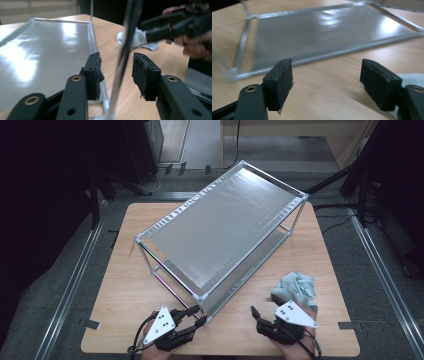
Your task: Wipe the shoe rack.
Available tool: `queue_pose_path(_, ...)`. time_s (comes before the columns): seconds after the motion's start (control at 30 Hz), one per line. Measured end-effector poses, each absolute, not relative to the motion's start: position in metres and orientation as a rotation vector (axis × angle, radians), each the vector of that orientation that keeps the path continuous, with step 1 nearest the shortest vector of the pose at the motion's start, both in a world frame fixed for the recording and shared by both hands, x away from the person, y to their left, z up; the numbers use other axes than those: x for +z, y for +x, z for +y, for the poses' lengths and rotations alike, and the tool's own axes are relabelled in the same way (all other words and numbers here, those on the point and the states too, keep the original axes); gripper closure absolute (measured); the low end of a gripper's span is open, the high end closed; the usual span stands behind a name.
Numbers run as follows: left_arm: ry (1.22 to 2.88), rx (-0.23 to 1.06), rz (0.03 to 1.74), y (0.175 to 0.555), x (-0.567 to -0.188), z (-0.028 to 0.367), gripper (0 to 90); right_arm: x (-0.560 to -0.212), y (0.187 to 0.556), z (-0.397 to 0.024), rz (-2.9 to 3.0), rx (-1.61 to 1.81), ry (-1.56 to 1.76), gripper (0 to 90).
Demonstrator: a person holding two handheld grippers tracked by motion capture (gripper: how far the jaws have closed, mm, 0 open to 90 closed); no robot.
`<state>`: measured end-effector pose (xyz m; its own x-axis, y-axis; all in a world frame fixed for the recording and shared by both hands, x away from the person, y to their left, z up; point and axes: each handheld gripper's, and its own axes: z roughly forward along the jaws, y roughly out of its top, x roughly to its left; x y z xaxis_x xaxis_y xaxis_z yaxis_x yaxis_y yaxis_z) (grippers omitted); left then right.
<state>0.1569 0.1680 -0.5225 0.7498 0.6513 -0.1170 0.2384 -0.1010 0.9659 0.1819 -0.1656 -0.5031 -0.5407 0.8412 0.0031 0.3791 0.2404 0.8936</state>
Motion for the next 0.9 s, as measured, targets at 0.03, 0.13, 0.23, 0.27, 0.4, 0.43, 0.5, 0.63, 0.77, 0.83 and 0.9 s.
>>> queue_pose_path(0.03, 1.666, 0.407, 0.72, 0.157, -0.522, 0.173, 56.7, -0.505, 0.179, -0.155, 2.051, 1.272, 1.075, 30.4)
queue_pose_path(0.13, 1.621, 0.437, 0.766, 0.159, -0.518, 0.19, 55.7, -0.506, 0.175, -0.13, 2.094, 1.327, 1.014, 33.6)
queue_pose_path(0.23, 1.593, 0.46, 0.816, 0.161, -0.517, 0.203, 54.9, -0.505, 0.17, -0.102, 2.146, 1.388, 0.963, 38.0)
queue_pose_path(0.27, 1.583, 0.462, 0.831, 0.162, -0.517, 0.205, 54.9, -0.505, 0.168, -0.094, 2.165, 1.396, 0.944, 38.4)
queue_pose_path(0.4, 1.563, 0.495, 0.926, 0.166, -0.519, 0.218, 55.0, -0.509, 0.165, -0.069, 2.19, 1.415, 0.918, 42.8)
queue_pose_path(0.43, 1.559, 0.503, 0.954, 0.168, -0.52, 0.221, 55.0, -0.511, 0.165, -0.065, 2.188, 1.411, 0.925, 44.7)
queue_pose_path(0.5, 1.555, 0.51, 1.003, 0.171, -0.522, 0.226, 54.9, -0.513, 0.165, -0.056, 2.198, 1.407, 0.928, 47.2)
queue_pose_path(0.63, 1.529, 0.522, 1.066, 0.177, -0.524, 0.236, 54.7, -0.514, 0.166, -0.042, 2.201, 1.419, 0.931, 53.5)
queue_pose_path(0.77, 1.515, 0.521, 1.105, 0.18, -0.525, 0.242, 54.6, -0.511, 0.165, -0.031, 2.186, 1.447, 0.924, 63.5)
queue_pose_path(0.83, 1.515, 0.525, 1.113, 0.181, -0.526, 0.243, 54.6, -0.51, 0.166, -0.027, 2.168, 1.448, 0.914, 74.8)
queue_pose_path(0.9, 1.518, 0.533, 1.122, 0.183, -0.527, 0.245, 54.6, -0.511, 0.165, -0.027, 2.163, 1.44, 0.908, 80.8)
